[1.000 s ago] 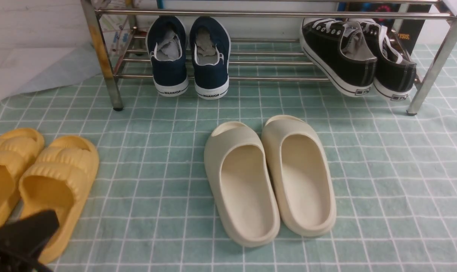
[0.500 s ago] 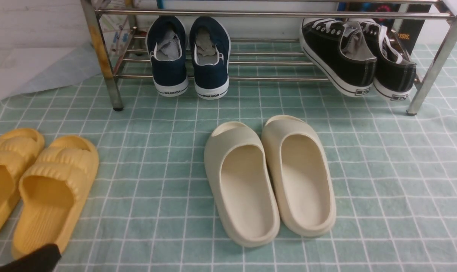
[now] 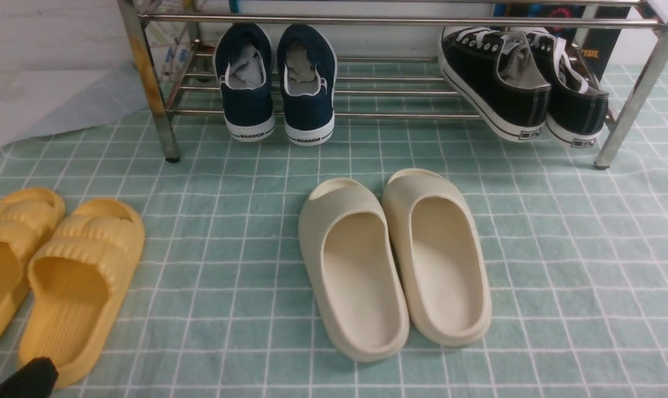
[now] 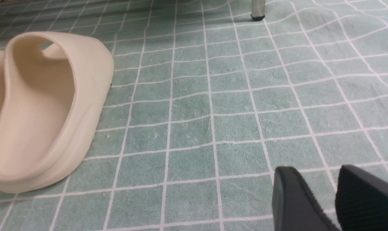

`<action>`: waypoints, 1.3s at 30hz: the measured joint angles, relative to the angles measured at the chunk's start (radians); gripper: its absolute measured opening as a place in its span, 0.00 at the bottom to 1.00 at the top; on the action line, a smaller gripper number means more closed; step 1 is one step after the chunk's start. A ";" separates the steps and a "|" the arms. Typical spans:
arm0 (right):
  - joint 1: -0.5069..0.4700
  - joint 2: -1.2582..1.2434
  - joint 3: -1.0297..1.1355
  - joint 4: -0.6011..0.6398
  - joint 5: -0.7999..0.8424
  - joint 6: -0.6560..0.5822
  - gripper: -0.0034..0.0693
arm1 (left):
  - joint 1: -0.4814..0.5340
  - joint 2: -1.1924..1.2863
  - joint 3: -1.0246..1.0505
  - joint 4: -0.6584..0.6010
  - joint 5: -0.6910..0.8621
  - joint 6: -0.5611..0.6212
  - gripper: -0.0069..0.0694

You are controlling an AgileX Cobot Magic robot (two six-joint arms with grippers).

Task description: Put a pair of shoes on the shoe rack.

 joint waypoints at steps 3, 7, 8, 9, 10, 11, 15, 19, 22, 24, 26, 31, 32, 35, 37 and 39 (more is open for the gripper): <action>0.000 0.000 0.000 0.000 0.000 0.000 0.38 | 0.000 0.000 0.001 -0.008 0.098 0.004 0.07; 0.000 0.000 0.000 0.000 0.000 0.000 0.38 | 0.000 0.000 0.002 -0.010 0.128 0.029 0.07; 0.000 0.000 0.000 0.000 0.000 0.000 0.38 | 0.000 0.000 0.002 -0.010 0.131 0.035 0.07; 0.000 0.000 0.000 0.000 0.000 0.000 0.38 | 0.000 0.000 0.002 -0.010 0.130 0.038 0.07; 0.000 0.000 0.000 0.000 0.000 0.000 0.38 | 0.000 0.000 0.002 -0.010 0.130 0.039 0.07; 0.000 0.000 0.000 0.000 0.000 0.000 0.38 | 0.000 0.000 0.002 -0.010 0.130 0.040 0.07; 0.000 0.000 0.000 0.000 0.000 0.000 0.38 | 0.000 0.000 0.002 -0.011 0.130 0.040 0.07; 0.000 0.000 0.000 0.000 0.000 0.000 0.38 | 0.000 0.000 0.002 -0.011 0.130 0.040 0.07; 0.000 0.000 0.000 0.000 0.000 0.000 0.38 | 0.000 0.000 0.002 -0.011 0.130 0.040 0.07; 0.000 0.000 0.000 0.000 0.000 0.000 0.38 | 0.000 0.000 0.002 -0.011 0.130 0.040 0.07; 0.000 0.000 0.000 0.000 0.000 0.000 0.38 | 0.000 0.000 0.002 -0.011 0.130 0.040 0.07; 0.000 0.000 0.000 0.000 0.000 0.000 0.38 | 0.000 0.000 0.002 -0.012 0.130 0.040 0.07; 0.000 0.000 0.000 0.000 0.000 0.000 0.38 | 0.000 0.000 0.002 -0.012 0.130 0.040 0.07; 0.000 0.000 0.000 0.000 0.000 0.000 0.38 | 0.000 0.000 0.002 -0.012 0.130 0.040 0.07; 0.000 0.000 0.000 0.000 0.000 0.000 0.38 | 0.000 0.000 0.002 -0.012 0.130 0.040 0.07; 0.000 0.000 0.000 0.000 0.000 0.000 0.38 | 0.000 0.000 0.002 -0.012 0.130 0.040 0.07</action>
